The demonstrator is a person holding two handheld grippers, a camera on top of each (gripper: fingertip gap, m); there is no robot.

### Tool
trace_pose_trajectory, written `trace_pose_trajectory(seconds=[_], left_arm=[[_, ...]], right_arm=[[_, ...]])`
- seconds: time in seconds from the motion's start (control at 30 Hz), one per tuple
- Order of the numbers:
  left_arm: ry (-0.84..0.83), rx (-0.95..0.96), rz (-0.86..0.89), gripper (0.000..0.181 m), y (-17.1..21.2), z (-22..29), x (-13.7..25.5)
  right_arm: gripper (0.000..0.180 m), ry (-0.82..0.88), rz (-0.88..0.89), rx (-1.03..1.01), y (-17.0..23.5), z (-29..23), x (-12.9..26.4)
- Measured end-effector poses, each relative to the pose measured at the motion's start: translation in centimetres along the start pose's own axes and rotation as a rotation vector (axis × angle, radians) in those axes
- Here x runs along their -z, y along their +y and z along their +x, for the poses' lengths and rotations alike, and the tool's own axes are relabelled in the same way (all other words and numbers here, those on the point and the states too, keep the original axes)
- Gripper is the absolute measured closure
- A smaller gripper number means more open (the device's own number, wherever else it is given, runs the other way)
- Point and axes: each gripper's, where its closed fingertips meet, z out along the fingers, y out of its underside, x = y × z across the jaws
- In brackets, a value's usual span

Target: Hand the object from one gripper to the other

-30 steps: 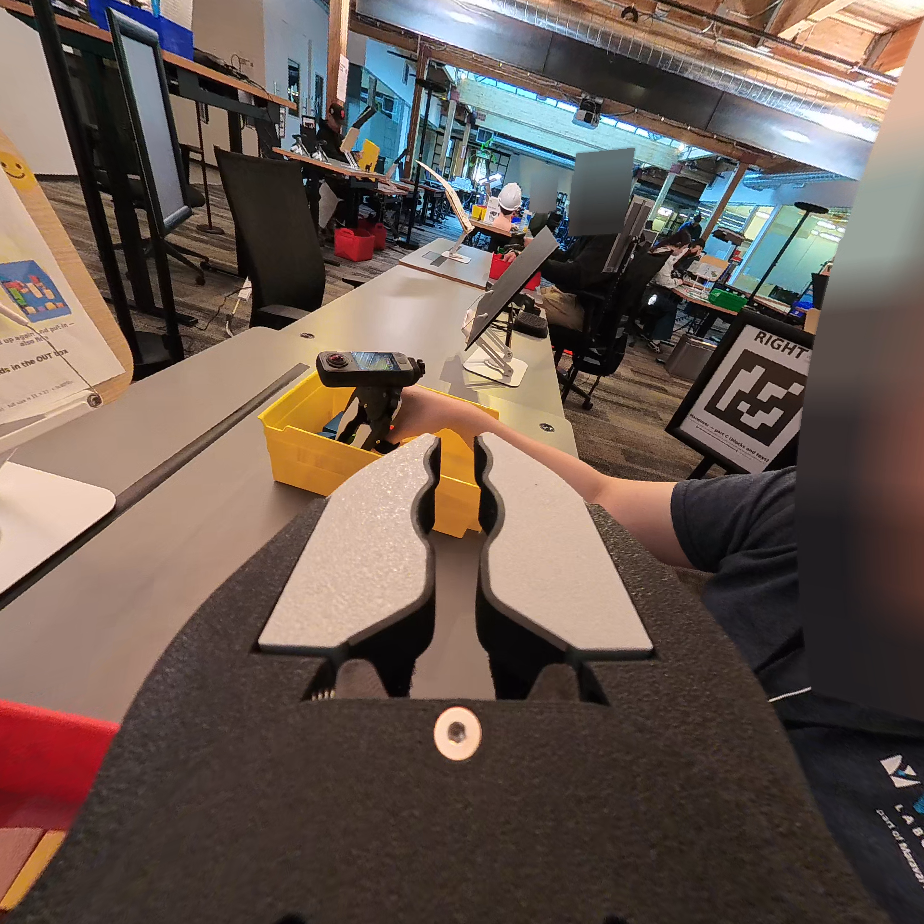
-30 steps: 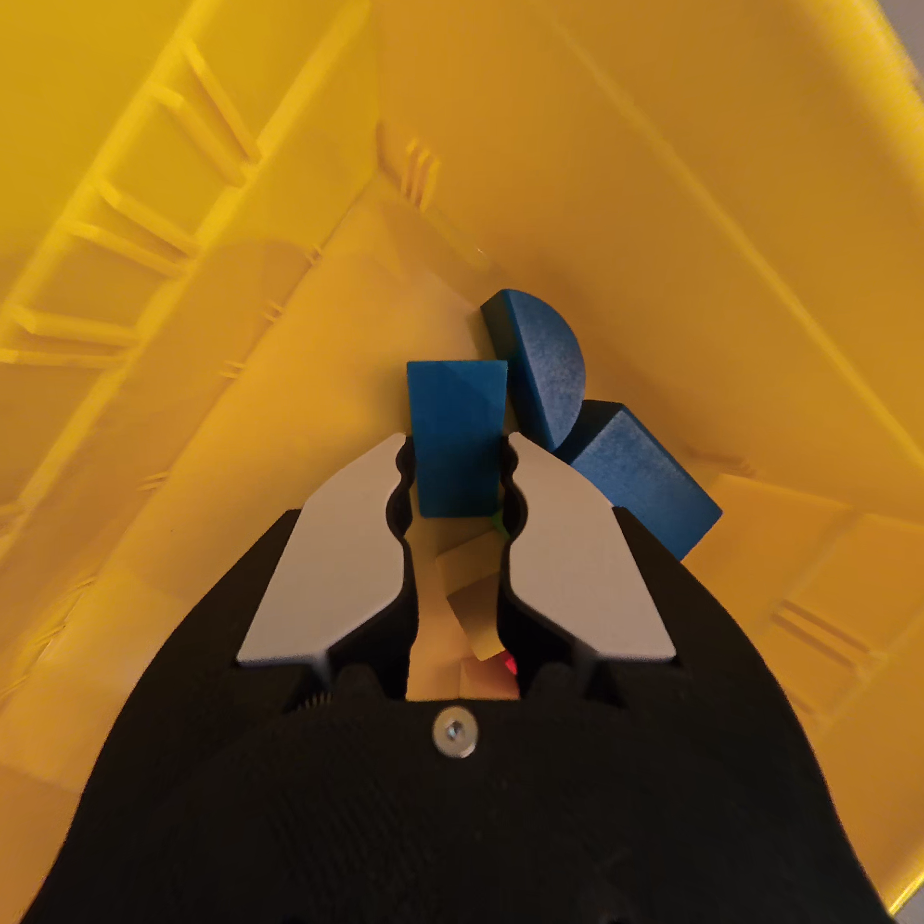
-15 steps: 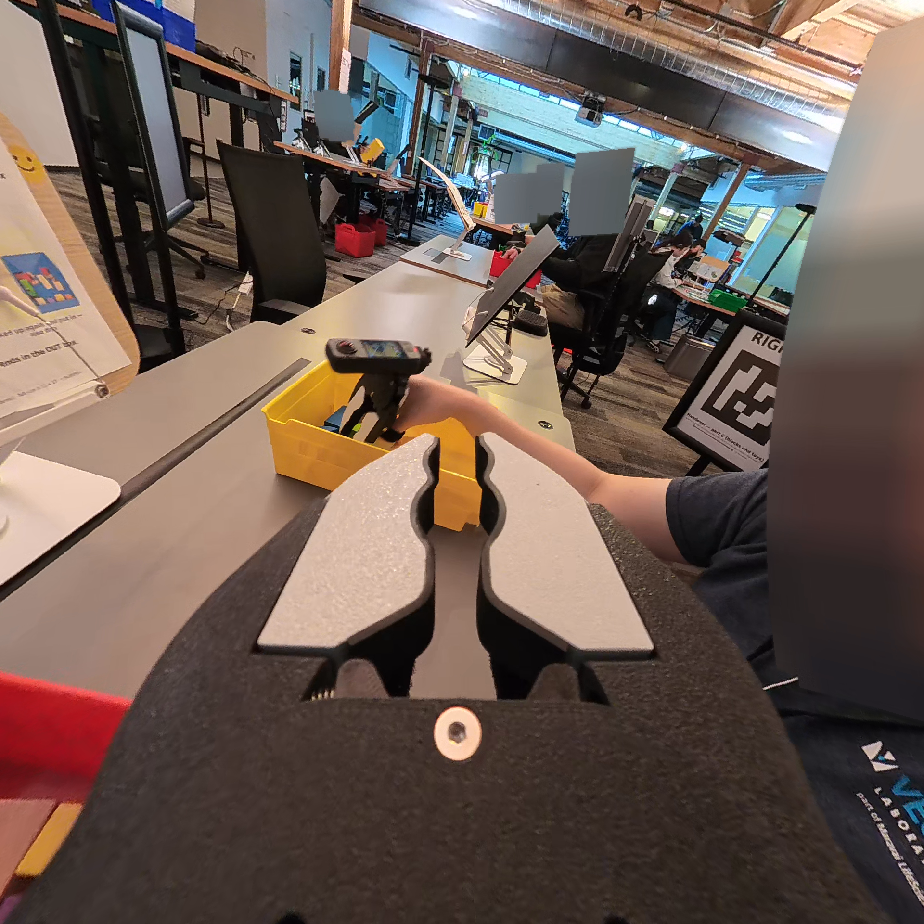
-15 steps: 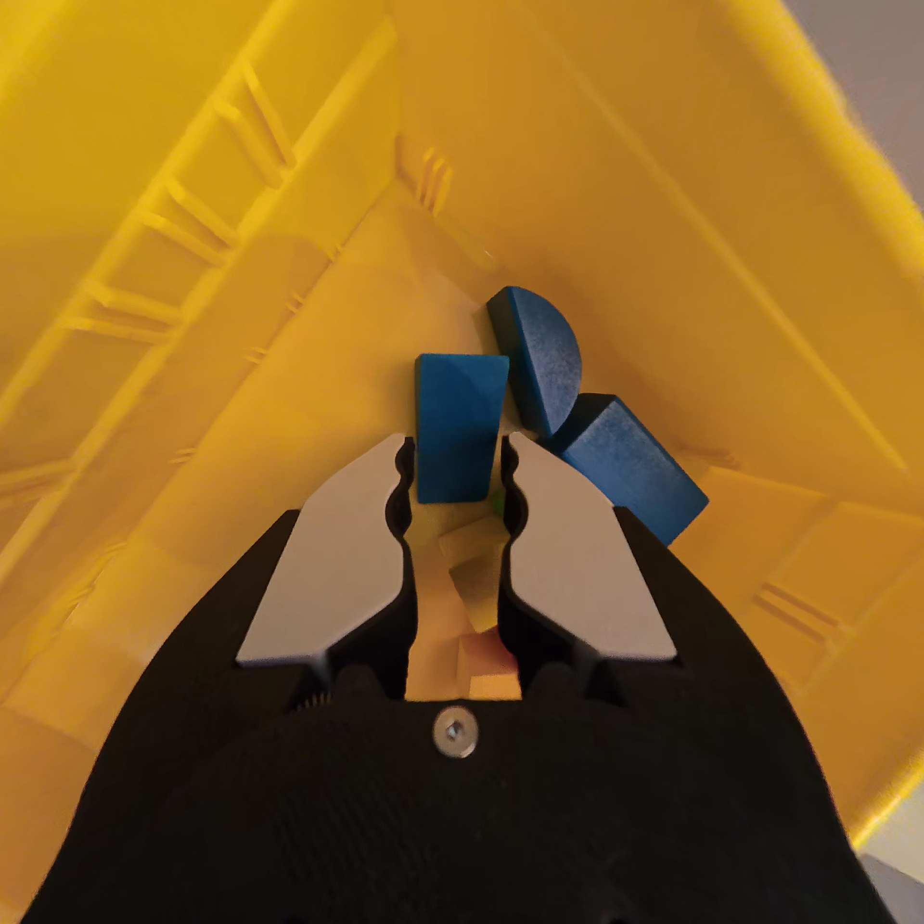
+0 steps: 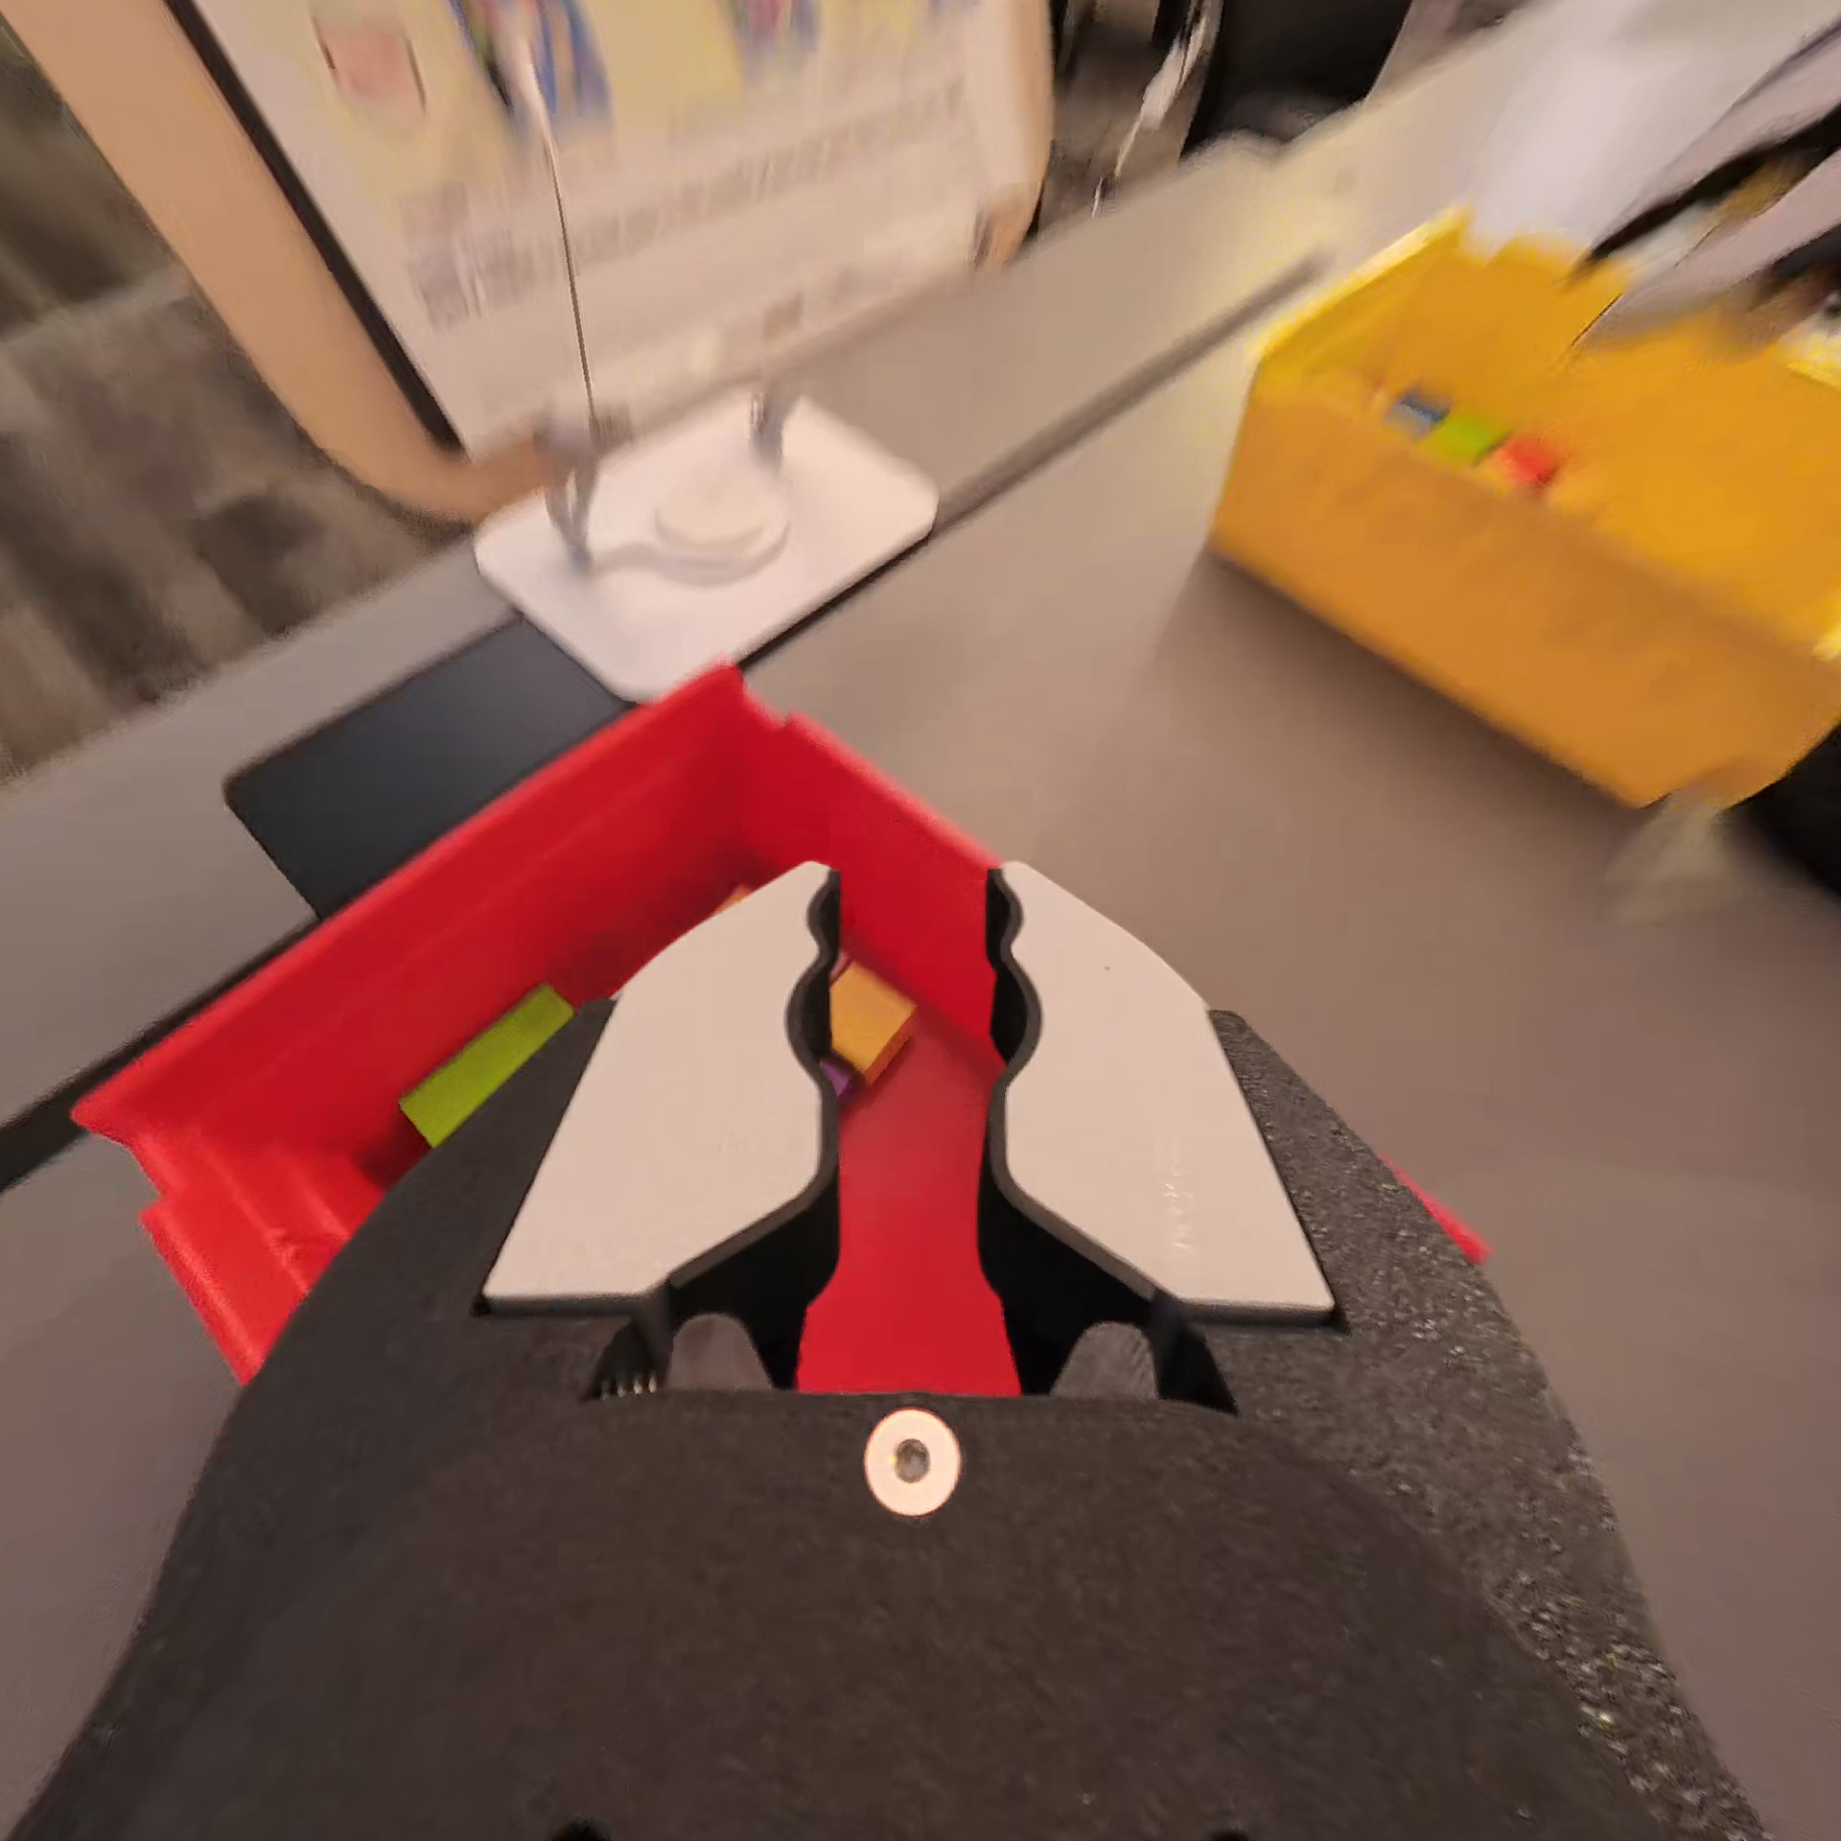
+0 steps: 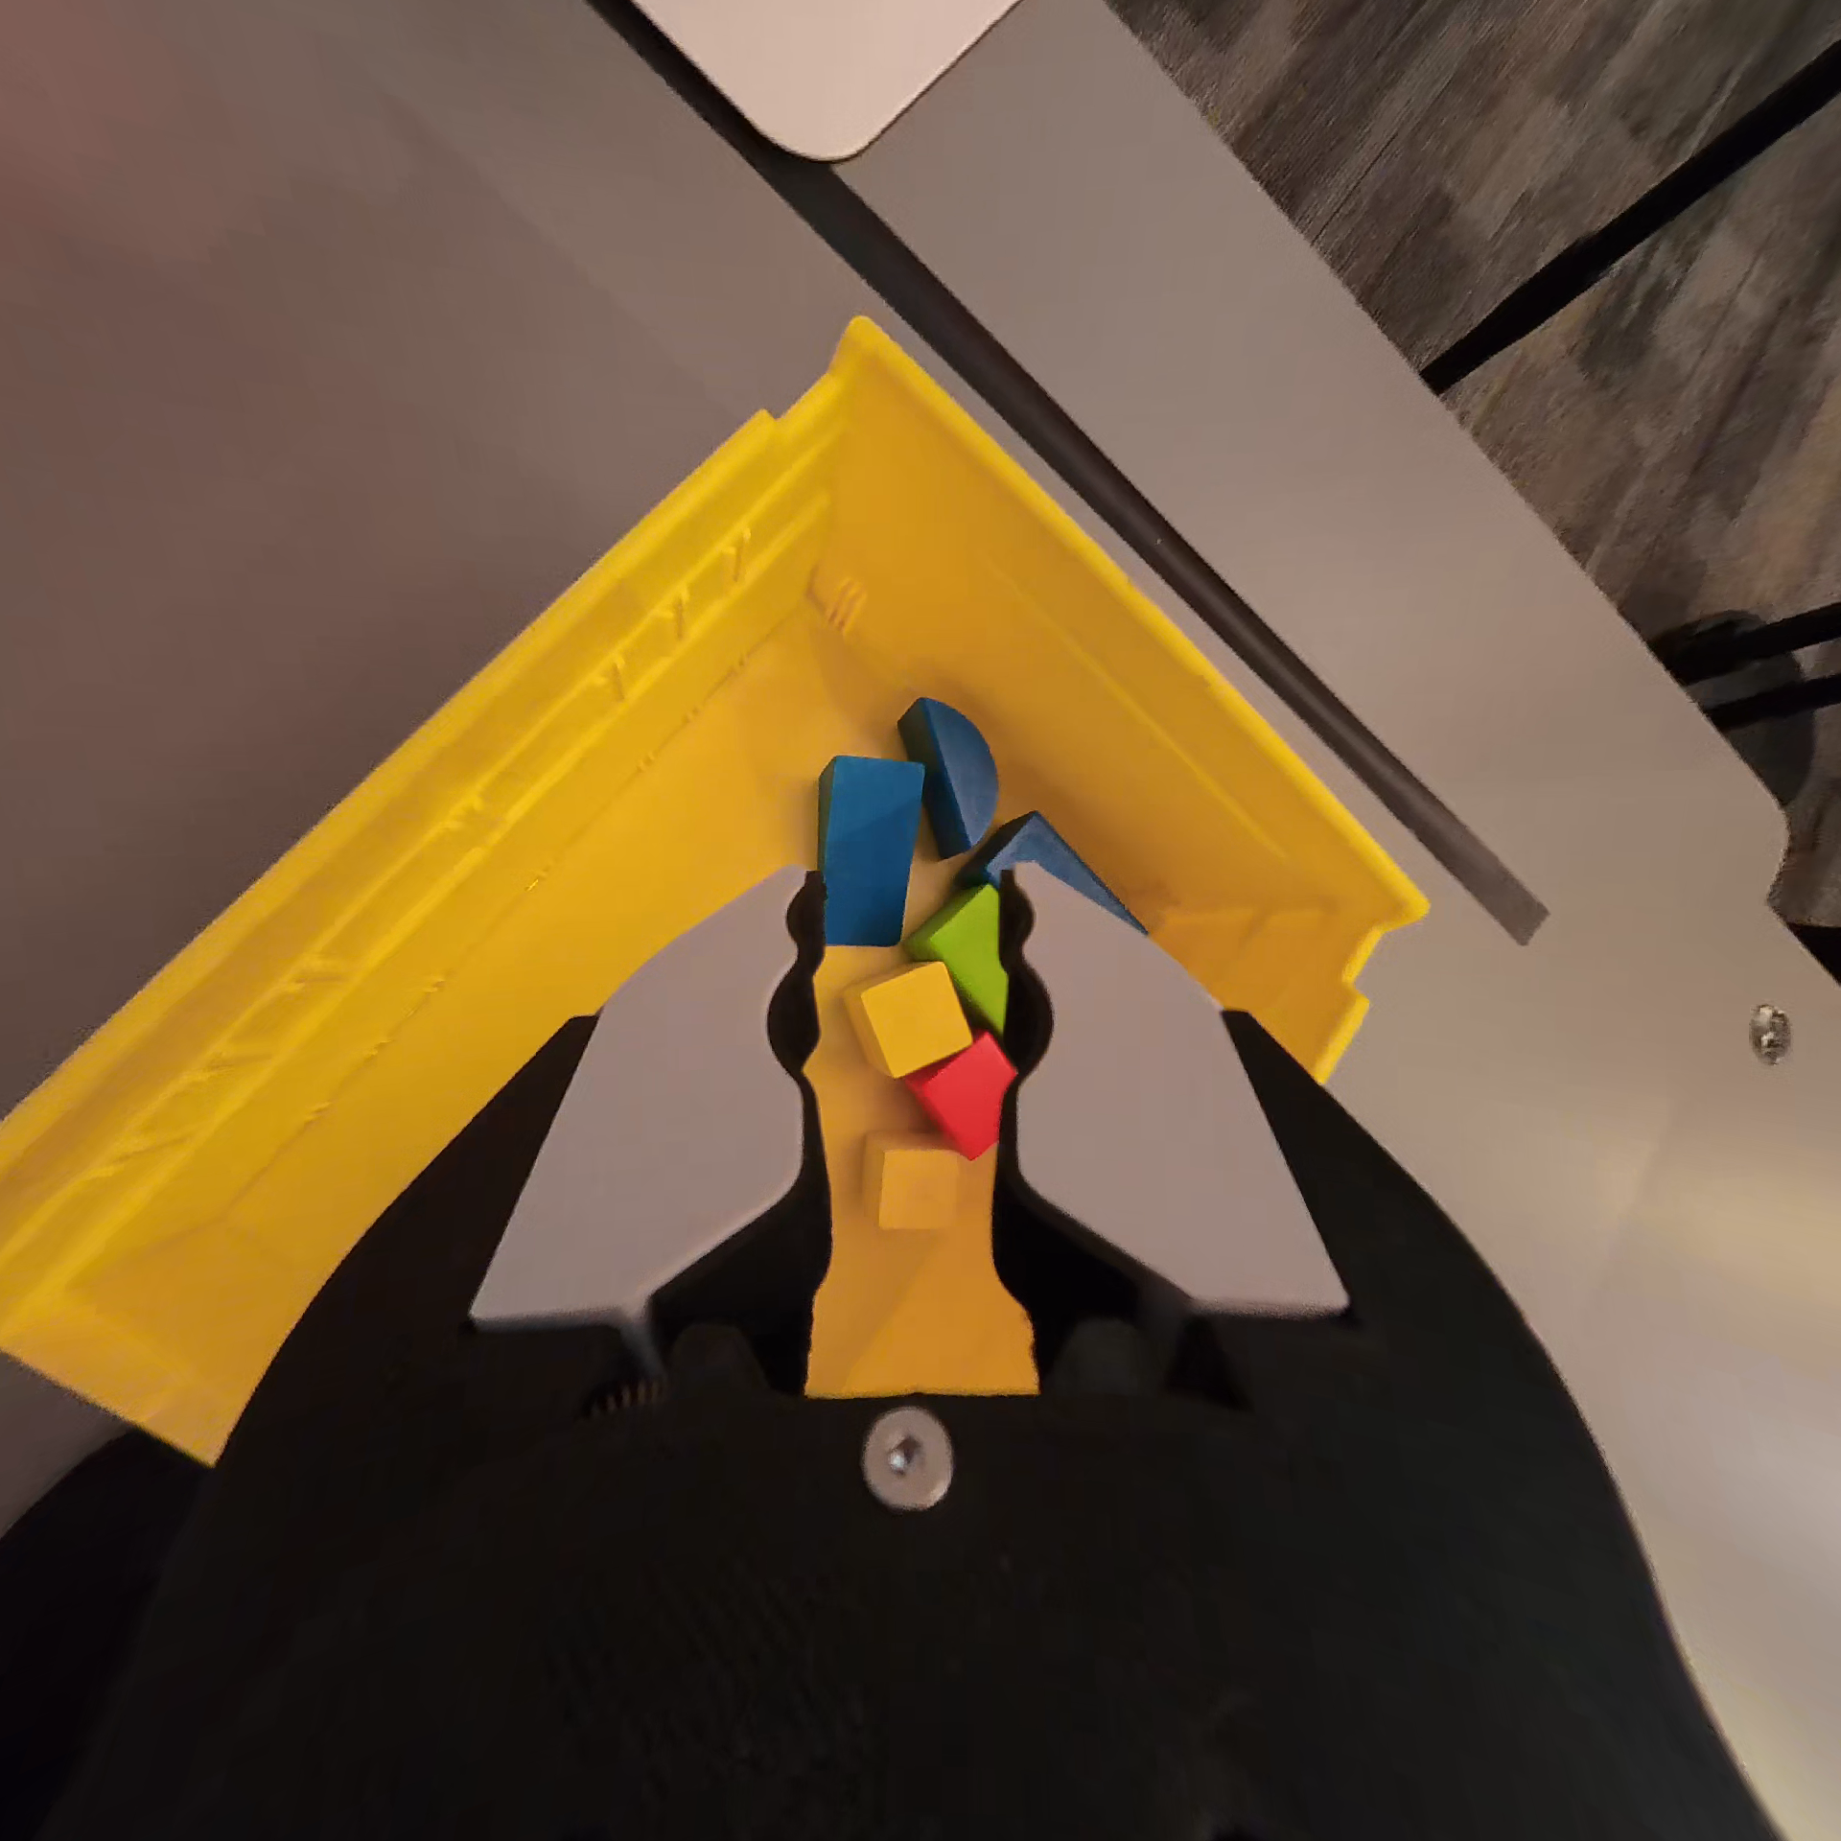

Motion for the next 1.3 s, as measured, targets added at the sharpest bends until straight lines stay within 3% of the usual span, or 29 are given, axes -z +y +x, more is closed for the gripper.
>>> trace_pose_trajectory(seconds=[0.4,0.6,0.77,1.07,1.2,1.3], left_arm=[[-0.146,-0.466,-0.356,0.142,8.7,-1.6,-7.2],[-0.075,-0.421,-0.397,0.127,10.1,-0.8,-8.7],[-0.091,-0.477,-0.418,0.139,10.9,-0.7,-9.5],[-0.051,-0.457,-0.428,0.139,11.2,-0.3,-9.2],[-0.040,-0.467,-0.445,0.151,11.3,-0.2,-8.4],[-0.040,-0.446,-0.398,0.141,10.6,-0.1,-8.6]], right_arm=[[0.145,-0.017,-0.004,0.025,0.9,0.2,0.1],[0.145,-0.028,-0.018,0.025,1.3,0.2,-0.3],[0.145,-0.034,-0.034,0.032,1.6,0.1,-0.7],[0.145,-0.041,-0.070,0.042,2.2,0.0,-1.2],[0.145,-0.044,-0.083,0.044,2.4,0.0,-1.4],[0.145,-0.049,-0.089,0.045,2.5,-0.1,-1.6]])
